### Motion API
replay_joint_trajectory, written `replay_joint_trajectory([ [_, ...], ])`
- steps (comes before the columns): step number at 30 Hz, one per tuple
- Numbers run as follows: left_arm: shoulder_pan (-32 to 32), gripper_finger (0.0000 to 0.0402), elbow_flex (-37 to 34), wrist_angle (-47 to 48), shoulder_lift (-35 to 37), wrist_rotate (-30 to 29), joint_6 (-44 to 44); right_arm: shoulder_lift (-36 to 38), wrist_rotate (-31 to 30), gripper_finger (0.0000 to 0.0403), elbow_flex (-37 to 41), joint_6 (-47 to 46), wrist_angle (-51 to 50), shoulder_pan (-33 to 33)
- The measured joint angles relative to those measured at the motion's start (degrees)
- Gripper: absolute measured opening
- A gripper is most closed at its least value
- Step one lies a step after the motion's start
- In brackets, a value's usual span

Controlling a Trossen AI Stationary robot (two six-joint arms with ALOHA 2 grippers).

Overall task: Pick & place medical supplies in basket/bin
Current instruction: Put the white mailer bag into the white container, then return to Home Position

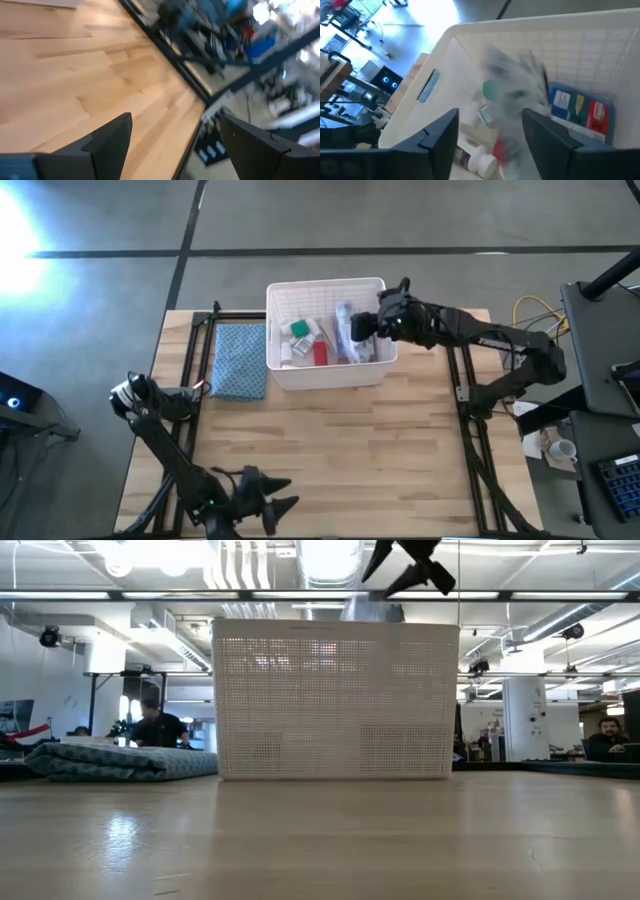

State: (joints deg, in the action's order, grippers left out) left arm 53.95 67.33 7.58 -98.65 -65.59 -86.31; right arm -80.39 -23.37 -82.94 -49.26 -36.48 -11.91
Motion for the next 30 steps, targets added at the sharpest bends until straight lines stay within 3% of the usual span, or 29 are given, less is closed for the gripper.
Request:
replay_joint_trajectory([
  [10,-8.27,0.0281,6.35,-0.07,2.88,16.46,28.50,0.46,0.89,0.0252,-0.22,1.85,0.63,0.84],
  [14,-14.00,0.0280,6.32,-0.37,5.90,26.24,38.97,2.51,0.80,0.0253,-0.25,4.47,0.53,5.51],
  [20,-22.99,0.0280,2.62,-8.25,12.33,43.19,52.54,6.57,0.18,0.0253,-0.26,7.37,-3.46,16.89],
  [23,-26.50,0.0280,0.18,-8.64,15.95,51.19,57.16,7.90,-6.44,0.0253,-0.18,10.65,-5.28,26.75],
  [26,-29.23,0.0280,-3.61,-8.64,20.78,57.91,58.87,8.01,-19.14,0.0253,-0.15,9.31,-5.72,37.98],
  [30,-31.95,0.0280,-10.95,-8.45,30.10,60.10,63.03,8.17,-29.25,0.0253,-0.13,7.51,-9.63,48.41],
])
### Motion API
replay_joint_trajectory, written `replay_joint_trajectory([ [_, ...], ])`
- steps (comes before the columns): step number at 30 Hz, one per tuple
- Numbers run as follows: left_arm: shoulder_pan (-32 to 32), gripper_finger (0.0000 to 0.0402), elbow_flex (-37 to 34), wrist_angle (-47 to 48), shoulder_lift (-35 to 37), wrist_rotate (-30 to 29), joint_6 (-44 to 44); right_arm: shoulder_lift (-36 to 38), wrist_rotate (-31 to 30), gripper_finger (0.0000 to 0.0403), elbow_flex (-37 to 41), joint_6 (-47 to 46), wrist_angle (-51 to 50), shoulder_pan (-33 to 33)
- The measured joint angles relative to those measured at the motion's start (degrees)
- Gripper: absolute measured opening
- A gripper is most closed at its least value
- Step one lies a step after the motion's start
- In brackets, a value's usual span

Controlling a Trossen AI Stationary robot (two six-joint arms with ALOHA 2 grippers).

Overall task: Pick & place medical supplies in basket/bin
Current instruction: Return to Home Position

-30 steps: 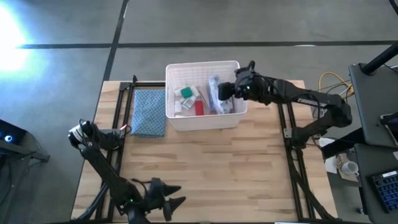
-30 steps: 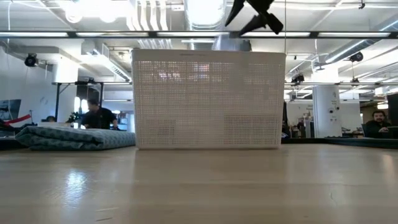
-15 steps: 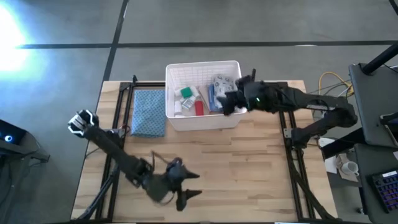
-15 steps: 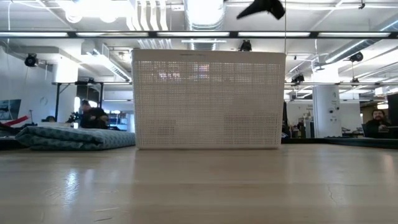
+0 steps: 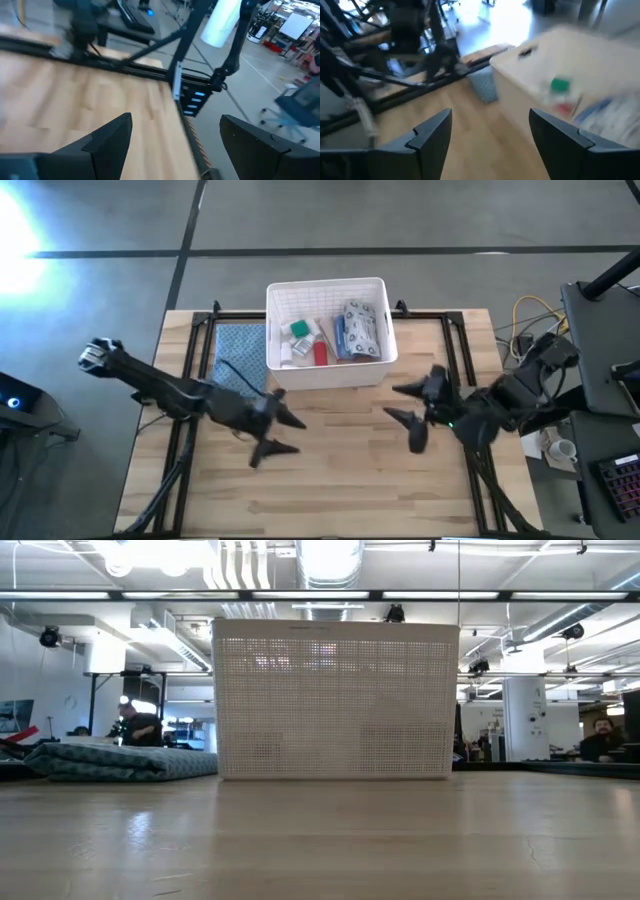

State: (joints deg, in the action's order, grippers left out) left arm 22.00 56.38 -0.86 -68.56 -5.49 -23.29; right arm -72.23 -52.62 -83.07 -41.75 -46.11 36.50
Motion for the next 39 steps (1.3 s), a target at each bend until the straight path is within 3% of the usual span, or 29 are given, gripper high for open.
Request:
replay_joint_trajectory([
  [4,-1.63,0.0280,-9.36,1.52,12.31,-0.11,3.15,-0.04,0.01,0.0251,0.05,-19.64,-5.08,5.77],
  [6,-1.86,0.0280,-14.04,2.46,19.19,0.01,-0.06,-0.26,0.11,0.0249,0.07,-23.50,-4.72,8.59],
  [8,-1.82,0.0280,-18.65,1.70,26.36,0.02,-7.51,-1.44,-1.64,0.0249,0.15,-22.24,-1.63,10.82],
  [11,-1.42,0.0280,-26.27,-4.53,35.62,1.12,-8.81,-4.33,-4.01,0.0251,0.69,-17.32,5.73,11.84],
  [14,-1.38,0.0280,-33.61,-12.91,43.47,4.48,-9.34,-6.46,-2.42,0.0251,2.22,-13.42,15.80,9.48],
  [18,-1.34,0.0280,-41.08,-18.87,51.13,5.56,-11.39,-9.97,11.92,0.0247,8.21,-3.08,38.18,2.96],
  [22,-1.34,0.0280,-44.74,-19.42,56.77,5.62,-11.92,-12.52,35.11,0.0248,15.21,8.03,64.79,-5.48],
  [24,-1.34,0.0280,-45.43,-19.04,58.34,5.62,-11.31,-12.37,39.32,0.0249,18.11,9.56,69.67,-8.69],
  [29,-1.38,0.0280,-45.20,-17.54,62.06,7.17,-9.89,-4.79,39.30,0.0247,26.65,10.73,69.42,-12.03],
  [34,-1.38,0.0280,-42.95,-9.43,64.39,7.33,-8.82,8.25,37.66,0.0250,36.72,14.85,69.50,-12.03],
  [39,-1.41,0.0280,-42.19,-8.60,66.74,6.82,-2.82,22.06,37.44,0.0250,47.56,16.98,69.78,-12.36],
])
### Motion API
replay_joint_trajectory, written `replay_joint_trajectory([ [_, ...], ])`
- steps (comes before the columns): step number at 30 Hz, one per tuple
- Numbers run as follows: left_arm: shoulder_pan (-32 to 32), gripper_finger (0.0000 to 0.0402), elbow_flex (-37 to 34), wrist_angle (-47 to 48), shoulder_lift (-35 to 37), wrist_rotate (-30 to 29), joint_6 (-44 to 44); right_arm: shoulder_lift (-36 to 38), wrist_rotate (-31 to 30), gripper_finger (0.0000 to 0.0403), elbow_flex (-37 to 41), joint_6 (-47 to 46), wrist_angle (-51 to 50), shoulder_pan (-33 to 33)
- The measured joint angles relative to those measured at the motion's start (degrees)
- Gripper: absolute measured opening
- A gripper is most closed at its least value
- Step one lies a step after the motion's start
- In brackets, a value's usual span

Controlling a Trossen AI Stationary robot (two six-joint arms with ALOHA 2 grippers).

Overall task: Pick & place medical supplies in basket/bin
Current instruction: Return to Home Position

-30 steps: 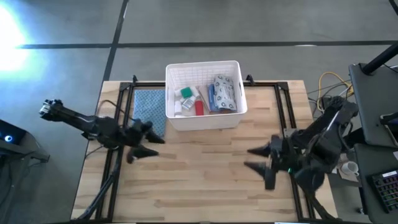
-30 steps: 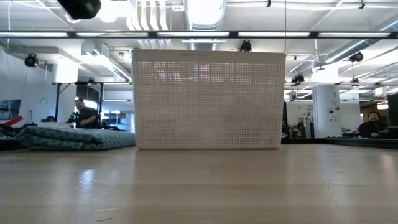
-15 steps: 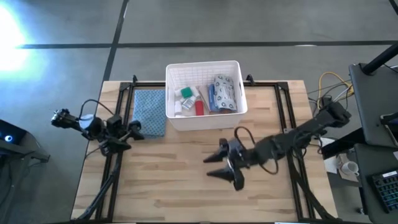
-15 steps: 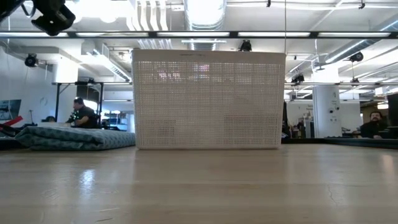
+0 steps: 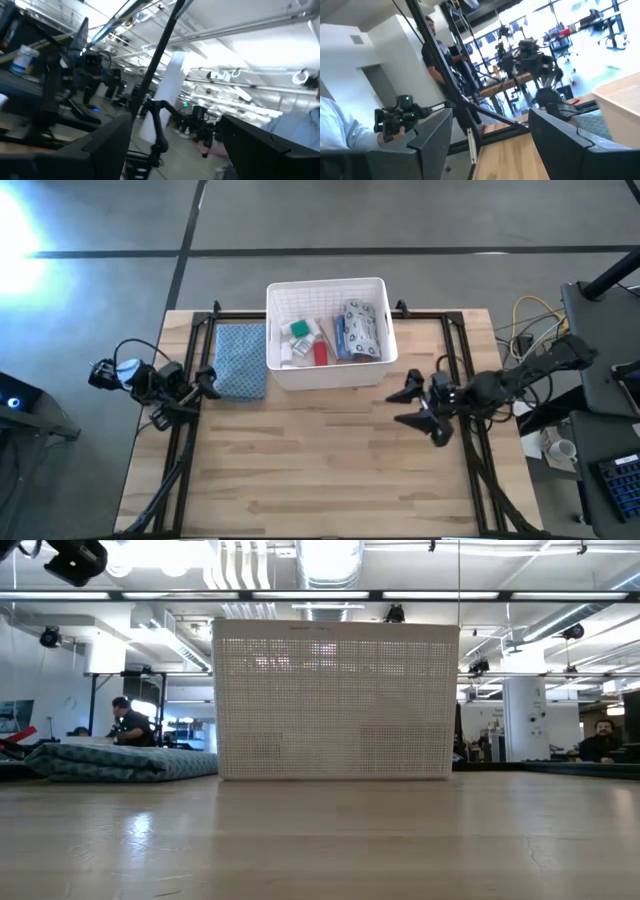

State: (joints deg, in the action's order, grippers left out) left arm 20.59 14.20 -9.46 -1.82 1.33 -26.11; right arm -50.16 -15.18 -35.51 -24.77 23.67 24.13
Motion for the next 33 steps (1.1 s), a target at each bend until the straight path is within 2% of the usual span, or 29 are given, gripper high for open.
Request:
replay_joint_trajectory([
  [7,-0.07,0.0281,-0.05,0.95,0.05,-5.15,7.63,12.16,0.02,0.0253,13.08,1.82,6.40,-3.27],
  [11,-0.36,0.0280,-1.46,1.06,-0.25,-7.62,8.48,15.95,0.30,0.0253,20.27,-0.25,10.68,-6.66],
  [14,-0.93,0.0281,-3.02,1.03,-0.23,-7.75,7.75,18.90,2.71,0.0249,24.39,-1.90,12.87,-9.17],
  [17,-1.18,0.0281,-4.74,-0.98,-0.08,-7.61,7.03,21.81,4.98,0.0247,26.78,-1.18,13.11,-10.59],
  [25,-1.19,0.0281,-13.34,-7.64,-0.03,-7.36,5.36,31.73,5.06,0.0251,31.10,5.70,13.14,-11.10],
  [29,-1.19,0.0281,-12.50,-3.04,0.01,-7.36,5.02,37.24,5.18,0.0247,34.64,5.38,13.05,-11.07],
  [33,-1.19,0.0281,-12.39,-2.30,0.17,-7.33,5.04,41.42,4.96,0.0244,35.01,4.09,9.41,-11.05],
])
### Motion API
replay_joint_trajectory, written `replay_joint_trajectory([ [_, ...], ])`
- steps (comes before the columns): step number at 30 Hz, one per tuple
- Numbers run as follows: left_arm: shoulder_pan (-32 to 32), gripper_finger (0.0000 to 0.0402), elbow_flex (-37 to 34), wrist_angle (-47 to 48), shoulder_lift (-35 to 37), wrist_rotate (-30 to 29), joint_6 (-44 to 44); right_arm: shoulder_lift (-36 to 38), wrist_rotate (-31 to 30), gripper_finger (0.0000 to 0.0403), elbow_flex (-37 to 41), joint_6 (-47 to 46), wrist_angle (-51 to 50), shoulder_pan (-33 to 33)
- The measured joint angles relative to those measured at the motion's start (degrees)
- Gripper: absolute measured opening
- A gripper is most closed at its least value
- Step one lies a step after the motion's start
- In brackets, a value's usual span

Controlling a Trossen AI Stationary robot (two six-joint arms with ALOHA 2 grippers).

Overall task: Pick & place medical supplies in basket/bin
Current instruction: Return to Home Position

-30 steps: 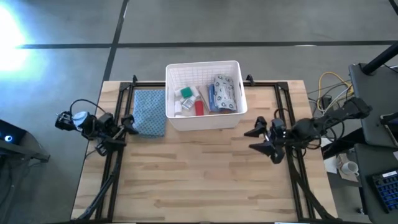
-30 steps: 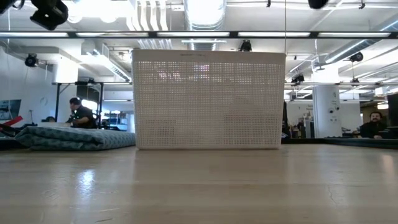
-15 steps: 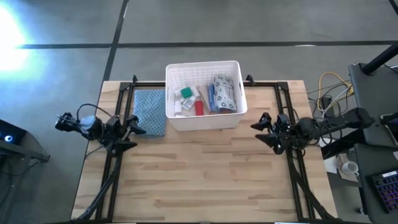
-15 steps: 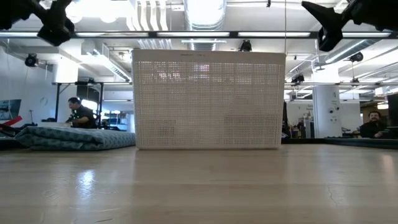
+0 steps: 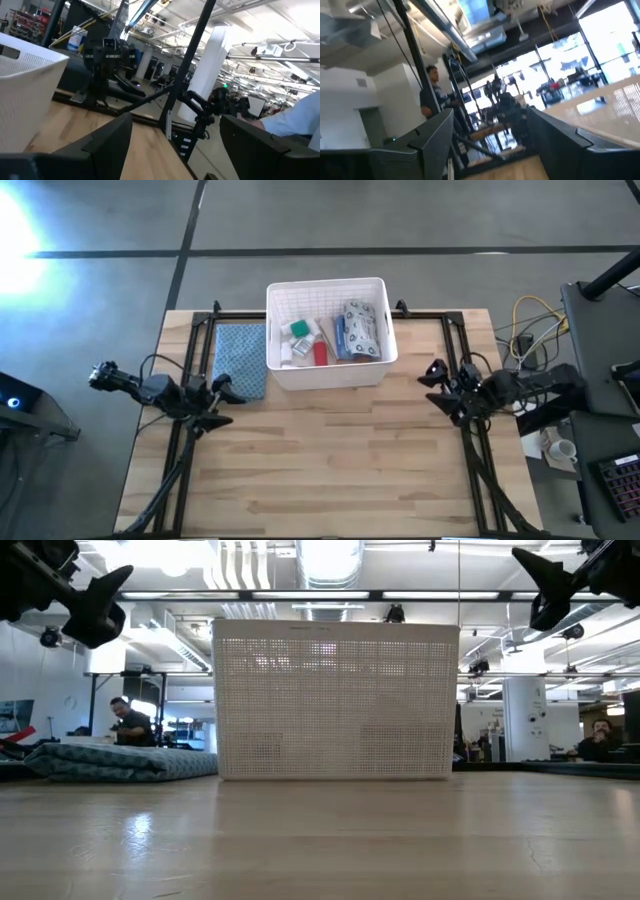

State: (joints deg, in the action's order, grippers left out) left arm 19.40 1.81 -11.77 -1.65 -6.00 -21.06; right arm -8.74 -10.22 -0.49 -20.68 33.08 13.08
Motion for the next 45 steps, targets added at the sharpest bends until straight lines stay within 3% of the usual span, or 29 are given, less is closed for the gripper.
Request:
replay_joint_trajectory([
  [8,-3.78,0.0281,-1.21,-2.34,-0.10,-2.56,0.79,0.61,-2.20,0.0251,-0.02,-2.22,0.00,-1.34],
  [13,-7.92,0.0281,-1.21,-3.04,-0.53,3.53,0.79,-1.99,-0.18,0.0249,-0.02,-3.64,0.01,-2.42],
  [20,-12.56,0.0281,-1.23,-1.31,-0.54,6.53,-0.25,2.42,5.61,0.0249,-0.04,0.68,-1.32,-5.95],
  [30,-13.03,0.0281,-1.18,2.20,-0.57,6.22,-0.72,8.74,7.46,0.0252,-0.04,7.10,-9.61,-6.80],
  [45,-12.98,0.0281,-1.21,3.43,-0.66,6.01,-0.69,5.16,7.23,0.0254,-0.09,8.73,-10.22,-6.73],
])
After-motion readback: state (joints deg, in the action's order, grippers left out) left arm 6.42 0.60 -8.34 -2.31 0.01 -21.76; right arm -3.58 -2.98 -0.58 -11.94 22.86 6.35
